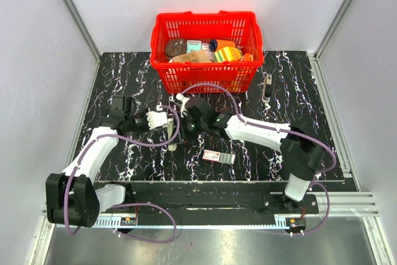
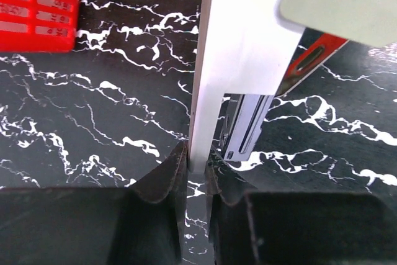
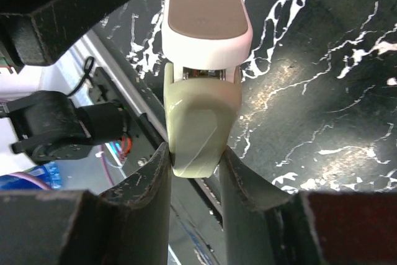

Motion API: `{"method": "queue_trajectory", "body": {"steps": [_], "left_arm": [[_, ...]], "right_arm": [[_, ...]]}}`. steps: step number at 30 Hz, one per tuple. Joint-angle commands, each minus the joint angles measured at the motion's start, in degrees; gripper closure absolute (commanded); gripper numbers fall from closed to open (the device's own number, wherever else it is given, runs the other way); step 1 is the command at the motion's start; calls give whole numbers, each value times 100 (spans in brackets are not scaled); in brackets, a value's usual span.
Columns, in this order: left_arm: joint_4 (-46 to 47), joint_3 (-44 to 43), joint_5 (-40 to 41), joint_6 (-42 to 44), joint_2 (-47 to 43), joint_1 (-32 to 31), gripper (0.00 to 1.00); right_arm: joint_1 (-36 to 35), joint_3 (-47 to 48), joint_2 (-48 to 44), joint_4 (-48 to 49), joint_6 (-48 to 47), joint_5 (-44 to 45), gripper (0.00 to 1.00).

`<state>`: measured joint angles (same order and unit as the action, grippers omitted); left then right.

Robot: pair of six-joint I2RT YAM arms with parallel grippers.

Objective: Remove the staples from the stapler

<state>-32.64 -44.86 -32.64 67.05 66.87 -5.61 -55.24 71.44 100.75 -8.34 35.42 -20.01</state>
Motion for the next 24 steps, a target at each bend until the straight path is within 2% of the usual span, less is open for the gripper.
{"method": "queue_trajectory", "body": {"steps": [1, 5, 12, 20, 24], "left_arm": [[1706, 275, 645, -104, -323, 60, 90], [2332, 531, 786, -271, -534, 33, 89], [2378, 514, 804, -473, -640, 33, 89], [506, 83, -136, -1271, -631, -63, 80], [-310, 101, -899, -1607, -868, -99, 64]], "right_arm": [[-373, 362, 59, -993, -922, 22, 100], [-531, 380, 68, -1170, -1072, 383, 100], [-645, 432, 164, -1223, -1160, 691, 100], [-637, 792, 15, -714, -599, 1692, 100], [-637, 1029, 32, -590, -334, 1922, 100]]}}
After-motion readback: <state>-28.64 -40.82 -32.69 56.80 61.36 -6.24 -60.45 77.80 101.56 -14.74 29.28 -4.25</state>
